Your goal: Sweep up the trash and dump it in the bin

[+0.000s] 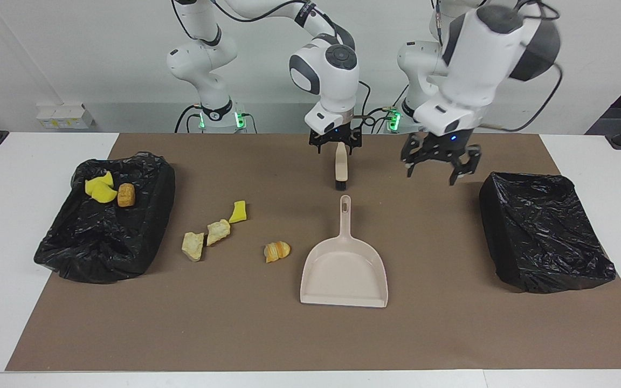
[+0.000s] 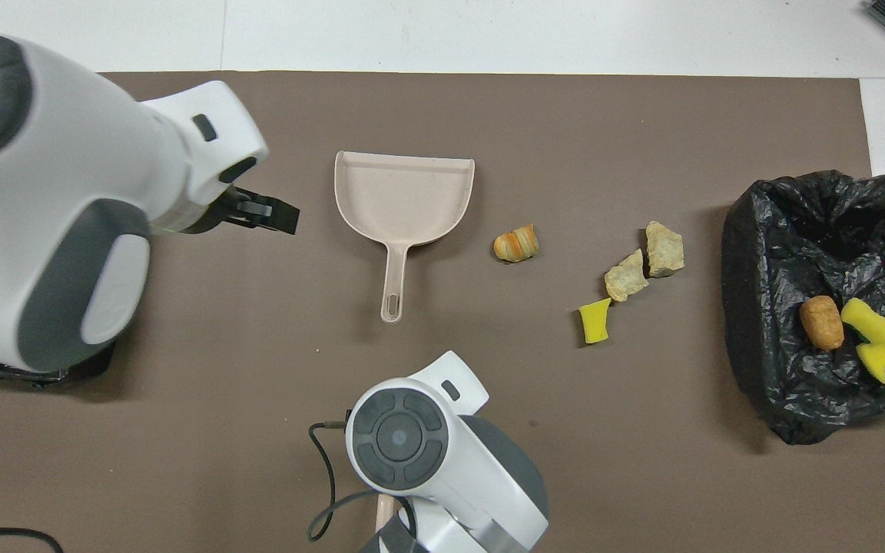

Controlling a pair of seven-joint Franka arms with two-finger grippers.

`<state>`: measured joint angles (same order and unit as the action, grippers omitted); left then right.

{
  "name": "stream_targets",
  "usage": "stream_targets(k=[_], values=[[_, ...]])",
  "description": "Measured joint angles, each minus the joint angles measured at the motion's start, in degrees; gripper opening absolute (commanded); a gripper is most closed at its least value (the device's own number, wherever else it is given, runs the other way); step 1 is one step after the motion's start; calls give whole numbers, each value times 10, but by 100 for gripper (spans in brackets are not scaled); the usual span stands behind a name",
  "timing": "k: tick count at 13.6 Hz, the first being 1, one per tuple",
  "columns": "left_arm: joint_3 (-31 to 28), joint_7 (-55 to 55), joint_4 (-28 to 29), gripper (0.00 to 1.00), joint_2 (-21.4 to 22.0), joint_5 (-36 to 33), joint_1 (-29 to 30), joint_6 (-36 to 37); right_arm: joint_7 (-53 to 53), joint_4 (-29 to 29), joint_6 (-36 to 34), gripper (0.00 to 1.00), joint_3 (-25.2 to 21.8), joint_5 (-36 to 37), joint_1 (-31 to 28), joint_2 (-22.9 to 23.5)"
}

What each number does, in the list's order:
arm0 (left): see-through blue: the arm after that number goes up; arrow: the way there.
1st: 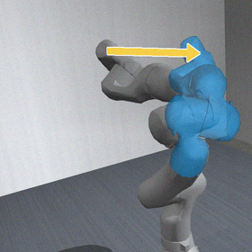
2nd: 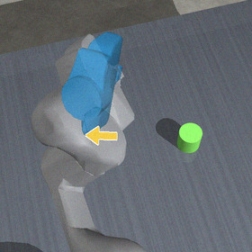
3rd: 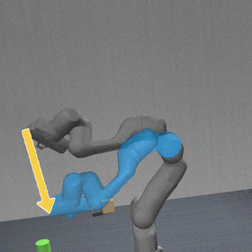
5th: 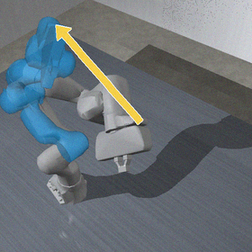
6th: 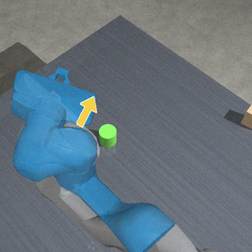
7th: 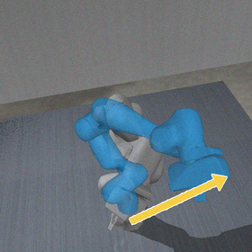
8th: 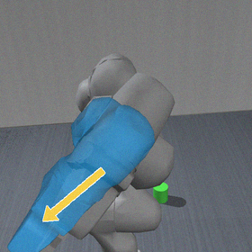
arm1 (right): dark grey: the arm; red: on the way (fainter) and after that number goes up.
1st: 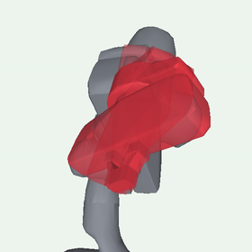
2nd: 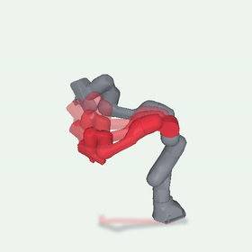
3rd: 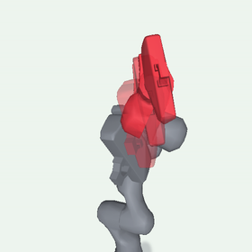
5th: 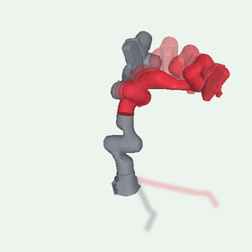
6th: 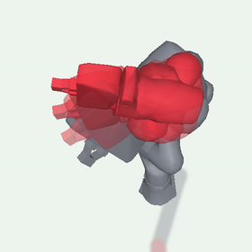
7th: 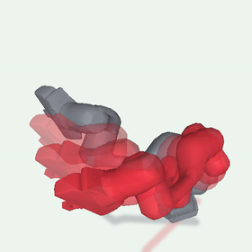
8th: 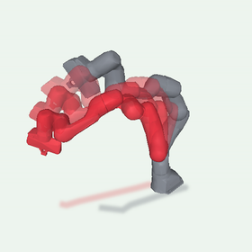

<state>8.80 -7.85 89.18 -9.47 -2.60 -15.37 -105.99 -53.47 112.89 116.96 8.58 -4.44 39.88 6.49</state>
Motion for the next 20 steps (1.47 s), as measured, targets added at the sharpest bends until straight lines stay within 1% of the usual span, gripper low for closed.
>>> stream_targets(k=[3, 4, 6, 8, 10, 11, 12, 13, 14, 15, 17, 19, 20], values=[[1, -86, 18, 100, -53, -23, -56, -62, -47, 46, 15, 100, 1, -7, 45, -11], [1, -119, 25, 100, -73, -33, -72, -93, -60, 62, 36, 100, 1, -14, 60, -10], [1, -147, 47, 100, -102, -41, -94, -142, -73, 94, 86, 100, 1, -42, 85, -7], [1, -160, 80, 100, -111, -43, -107, -179, -75, 115, 100, 89, 1, -58, 104, -6], [0, -177, 109, 100, -113, -45, -112, -212, -75, 124, 101, 73, 1, -67, 115, -6], [0, -190, 116, 94, -116, -51, -113, -224, -75, 126, 101, 64, 1, -68, 116, -6], [0, -199, 119, 85, -120, -55, -113, -231, -75, 128, 101, 51, 0, -68, 116, -7], [0, -202, 120, 78, -123, -57, -113, -235, -75, 130, 101, 27, 0, -69, 115, -7], [0, -204, 120, 65, -124, -57, -113, -236, -75, 132, 101, 0, 0, -69, 115, -7], [0, -204, 121, 60, -124, -58, -113, -236, -75, 134, 98, 0, 0, -69, 115, -7], [1, -206, 124, 54, -124, -58, -113, -236, -76, 132, 68, 0, -2, -69, 114, -8], [1, -207, 128, 52, -124, -58, -114, -236, -76, 124, 26, 0, -3, -69, 110, -9], [2, -207, 133, 43, -124, -58, -115, -236, -76, 118, 7, 0, -3, -69, 106, -10]])
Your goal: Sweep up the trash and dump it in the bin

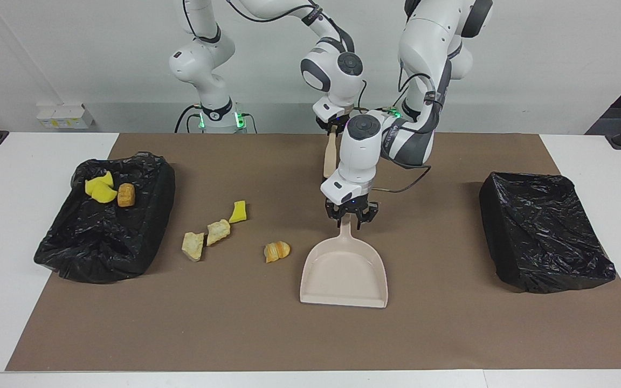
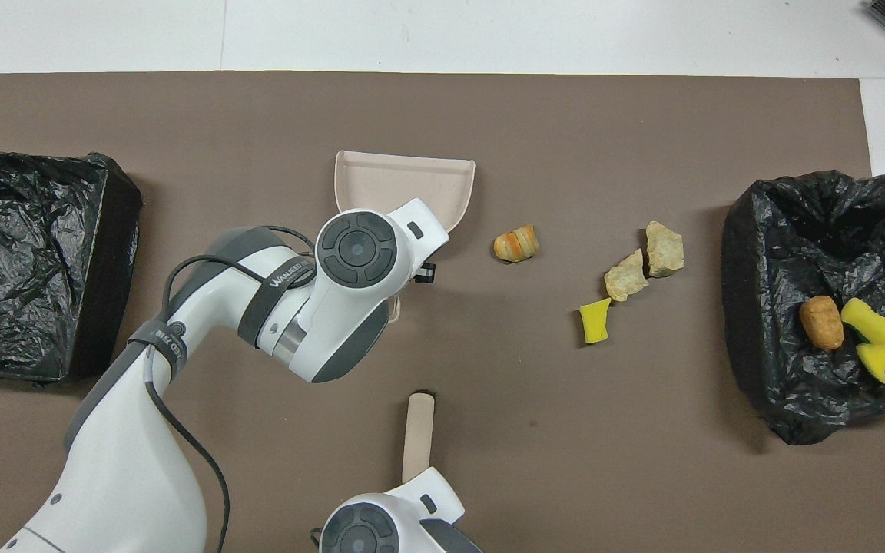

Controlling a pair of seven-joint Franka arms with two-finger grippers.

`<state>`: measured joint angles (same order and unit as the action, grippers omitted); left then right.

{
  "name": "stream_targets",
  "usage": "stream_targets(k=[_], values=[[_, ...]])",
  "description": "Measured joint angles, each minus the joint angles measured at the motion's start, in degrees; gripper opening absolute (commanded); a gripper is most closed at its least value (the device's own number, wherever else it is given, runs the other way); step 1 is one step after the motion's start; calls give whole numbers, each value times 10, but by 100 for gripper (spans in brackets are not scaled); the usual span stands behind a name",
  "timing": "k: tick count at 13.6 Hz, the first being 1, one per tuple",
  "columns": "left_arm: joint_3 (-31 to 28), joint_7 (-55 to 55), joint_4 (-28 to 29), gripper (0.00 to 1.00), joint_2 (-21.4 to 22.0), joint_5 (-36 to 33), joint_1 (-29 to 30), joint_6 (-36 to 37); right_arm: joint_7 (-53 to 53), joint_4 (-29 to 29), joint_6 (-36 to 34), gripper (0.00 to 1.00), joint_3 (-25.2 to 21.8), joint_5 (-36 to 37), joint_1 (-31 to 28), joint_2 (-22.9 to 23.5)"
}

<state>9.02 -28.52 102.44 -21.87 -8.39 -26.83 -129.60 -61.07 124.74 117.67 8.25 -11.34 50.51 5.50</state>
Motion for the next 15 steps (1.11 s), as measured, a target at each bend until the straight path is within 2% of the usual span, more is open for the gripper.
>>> stream_targets(k=[1, 2, 4, 5, 10, 15], values=[[0, 0, 4, 30, 0, 0, -2, 0, 0, -5, -20, 0, -1, 0, -7, -2], [0, -1, 5, 20, 0, 0, -3, -1, 0, -11, -40, 0, -2, 0, -16, -6], [0, -1, 5, 5, 1, -1, -5, -1, 0, -26, -78, 0, -4, 0, -42, -18], [-2, 0, 5, 2, 1, -4, -5, -2, 0, -31, -95, 0, -4, 0, -59, -28], [-16, 93, -2, 0, 20, -12, 10, 1, 43, -44, -190, 0, -7, 17, -163, -97], [-17, 333, -1, 0, 61, -13, 51, 80, 91, -57, -235, 0, -8, 78, -257, -99]])
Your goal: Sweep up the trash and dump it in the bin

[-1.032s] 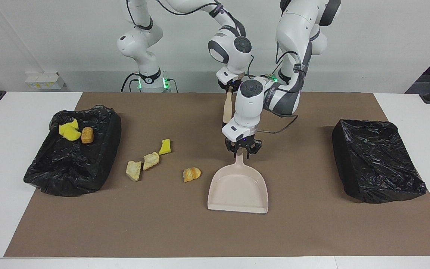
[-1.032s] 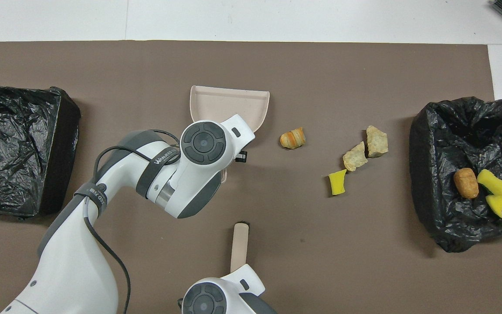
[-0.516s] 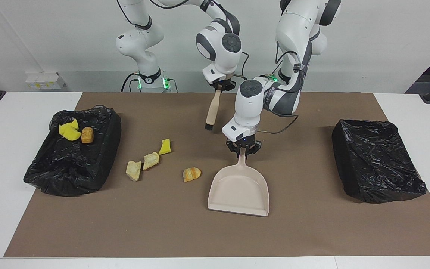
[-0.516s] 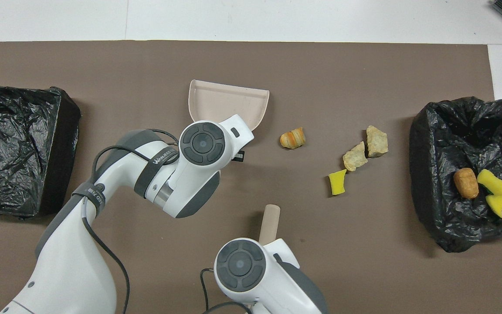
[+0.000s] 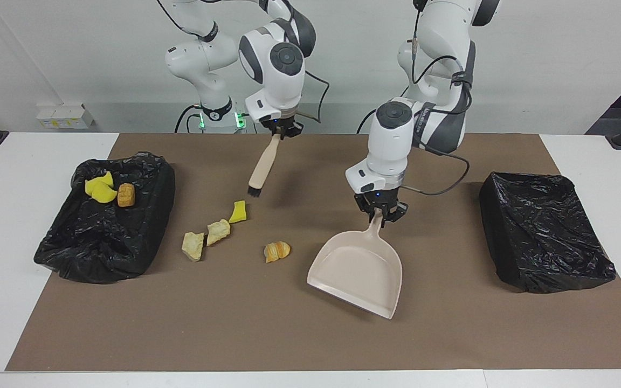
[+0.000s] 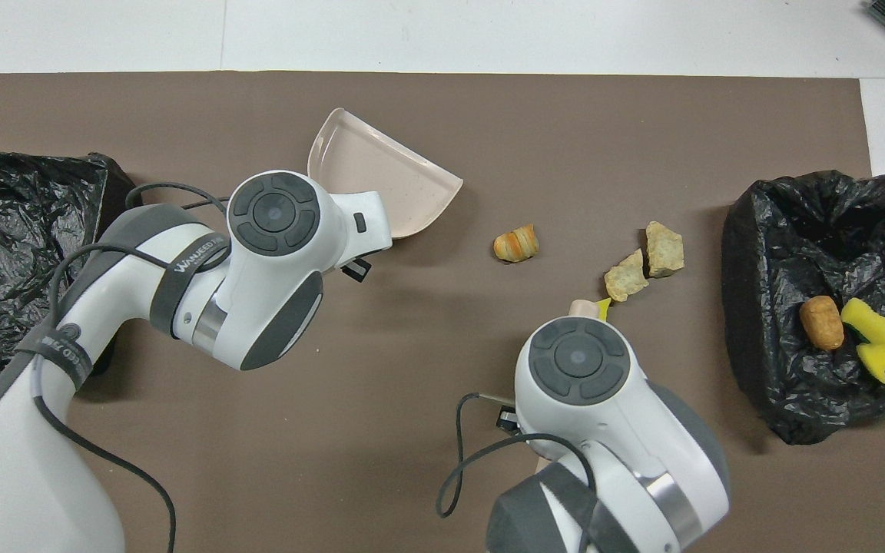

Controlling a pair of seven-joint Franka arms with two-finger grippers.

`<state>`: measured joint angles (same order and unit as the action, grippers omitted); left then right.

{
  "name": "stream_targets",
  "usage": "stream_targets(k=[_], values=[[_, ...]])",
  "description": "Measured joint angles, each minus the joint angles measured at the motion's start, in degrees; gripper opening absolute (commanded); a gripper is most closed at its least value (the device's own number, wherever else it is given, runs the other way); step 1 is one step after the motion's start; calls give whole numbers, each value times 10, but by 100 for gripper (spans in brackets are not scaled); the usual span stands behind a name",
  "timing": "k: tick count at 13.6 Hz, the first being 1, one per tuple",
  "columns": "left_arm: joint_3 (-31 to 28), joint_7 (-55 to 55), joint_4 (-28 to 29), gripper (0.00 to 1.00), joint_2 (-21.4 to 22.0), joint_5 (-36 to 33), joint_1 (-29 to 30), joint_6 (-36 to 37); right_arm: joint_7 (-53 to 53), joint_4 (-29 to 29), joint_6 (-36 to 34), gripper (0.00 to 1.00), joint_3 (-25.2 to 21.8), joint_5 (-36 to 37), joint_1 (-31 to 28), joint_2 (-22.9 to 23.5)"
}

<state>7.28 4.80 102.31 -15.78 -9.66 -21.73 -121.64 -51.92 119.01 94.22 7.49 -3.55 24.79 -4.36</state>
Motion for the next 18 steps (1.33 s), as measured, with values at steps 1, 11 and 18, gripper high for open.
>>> stream_targets(k=[1, 11, 18], values=[[0, 46, 1, 0, 1, 0, 6, 8, 12, 5, 0, 0, 0, 11, -20, 3], [6, 361, 24, 0, 6, 0, 17, 32, 195, 57, 106, 0, -2, 167, -224, 45], [8, 458, 66, 0, 18, 0, 10, -9, 221, 52, 180, 0, 8, 179, -200, 107]])
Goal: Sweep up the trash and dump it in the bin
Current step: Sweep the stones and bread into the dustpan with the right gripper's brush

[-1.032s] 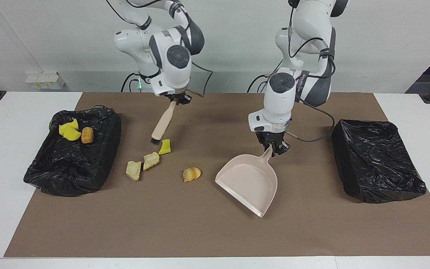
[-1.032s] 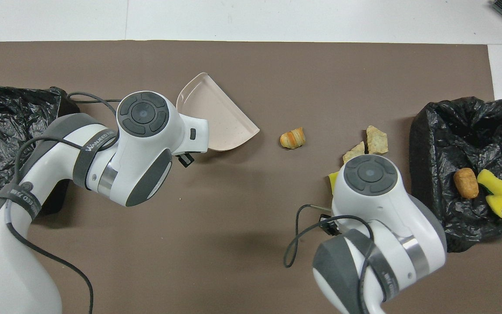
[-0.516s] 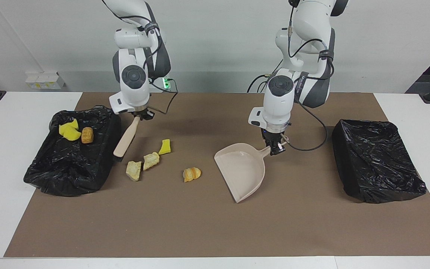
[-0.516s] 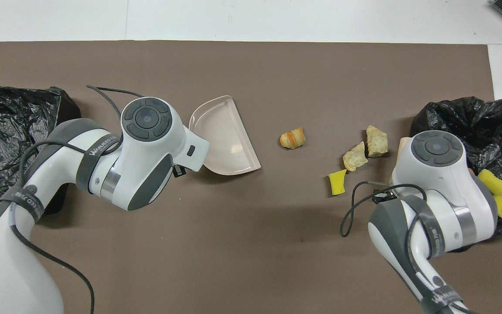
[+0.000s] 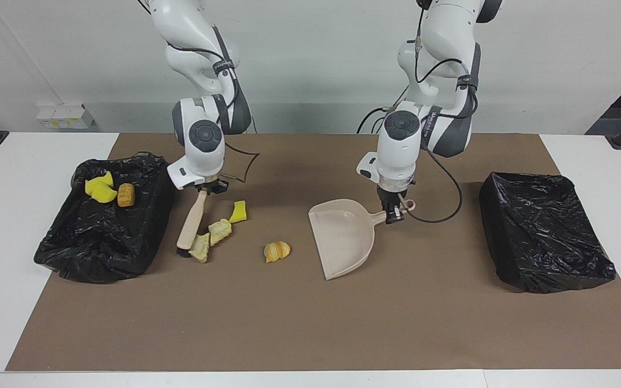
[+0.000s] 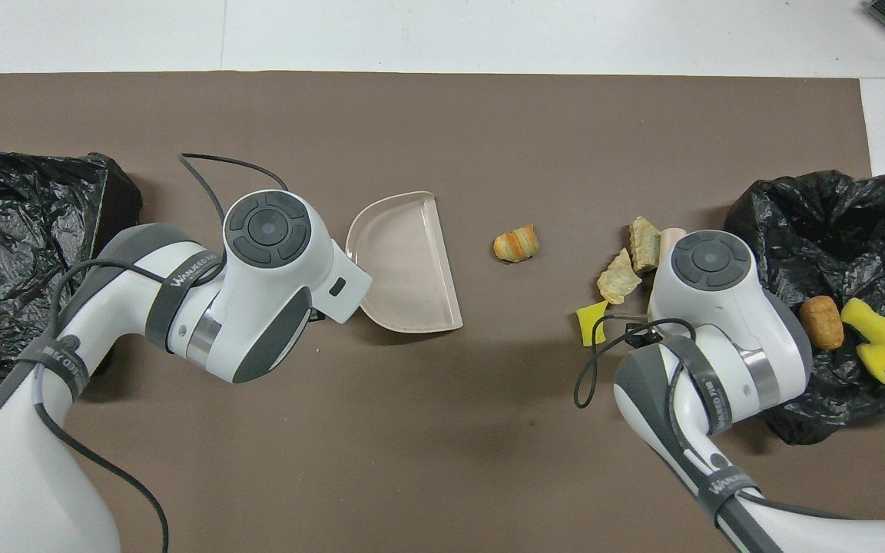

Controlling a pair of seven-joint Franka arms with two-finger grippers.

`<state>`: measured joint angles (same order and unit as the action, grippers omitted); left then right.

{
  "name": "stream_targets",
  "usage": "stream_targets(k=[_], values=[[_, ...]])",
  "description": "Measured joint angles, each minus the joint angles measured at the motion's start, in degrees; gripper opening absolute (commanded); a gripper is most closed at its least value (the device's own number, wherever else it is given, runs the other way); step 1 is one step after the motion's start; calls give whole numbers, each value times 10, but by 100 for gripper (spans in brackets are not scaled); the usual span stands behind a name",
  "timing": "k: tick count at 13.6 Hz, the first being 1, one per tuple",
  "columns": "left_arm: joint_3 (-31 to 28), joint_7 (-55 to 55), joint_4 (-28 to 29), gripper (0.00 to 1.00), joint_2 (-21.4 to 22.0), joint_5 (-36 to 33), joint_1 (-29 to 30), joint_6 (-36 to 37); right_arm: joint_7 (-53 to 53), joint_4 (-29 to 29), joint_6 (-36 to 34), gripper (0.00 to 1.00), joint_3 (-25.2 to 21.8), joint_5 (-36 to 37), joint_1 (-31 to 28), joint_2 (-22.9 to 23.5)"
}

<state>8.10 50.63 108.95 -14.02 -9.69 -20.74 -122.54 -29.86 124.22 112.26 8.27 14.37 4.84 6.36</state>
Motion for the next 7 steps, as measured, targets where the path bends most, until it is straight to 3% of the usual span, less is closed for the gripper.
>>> stream_targets(k=[7], values=[[2, 1, 37, 0, 20, 0, -8, -29, 0, -83, 3, 0, 2, -86, 90, 54]])
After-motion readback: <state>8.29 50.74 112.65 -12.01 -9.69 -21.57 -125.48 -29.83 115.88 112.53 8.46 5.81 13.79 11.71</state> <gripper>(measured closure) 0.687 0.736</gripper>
